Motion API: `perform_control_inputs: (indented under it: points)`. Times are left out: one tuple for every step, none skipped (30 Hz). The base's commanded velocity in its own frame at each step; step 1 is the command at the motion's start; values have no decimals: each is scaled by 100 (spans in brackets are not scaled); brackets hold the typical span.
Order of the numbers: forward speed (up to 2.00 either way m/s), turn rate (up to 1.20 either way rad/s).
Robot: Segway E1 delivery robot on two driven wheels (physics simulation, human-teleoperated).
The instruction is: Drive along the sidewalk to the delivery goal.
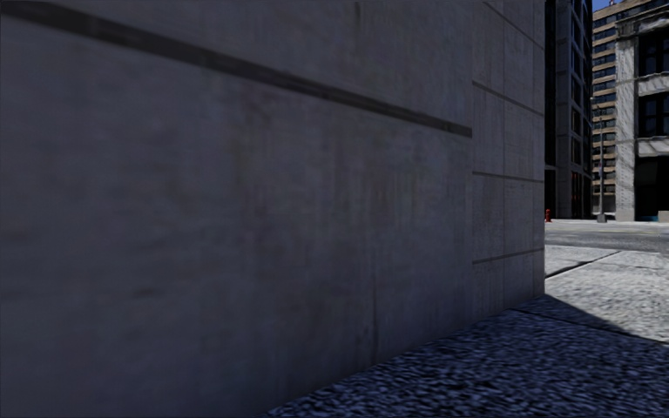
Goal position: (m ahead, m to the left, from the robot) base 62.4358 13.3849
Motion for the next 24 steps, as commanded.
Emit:
perform_control_inputs:
  points:
    - [75,-60]
    - [75,-60]
    - [75,-60]
    - [75,-60]
    - [75,-60]
    - [75,-60]
    - [75,-60]
    - [76,-61]
    - [76,-61]
    - [76,-66]
    - [76,-69]
    - [76,-70]
    - [76,-70]
    - [76,-70]
    - [76,-70]
    - [76,-70]
    - [76,-70]
    - [76,-70]
    - [76,-70]
    - [76,-70]
    - [76,-70]
    - [76,-70]
    - [76,-70]
    - [76,-70]
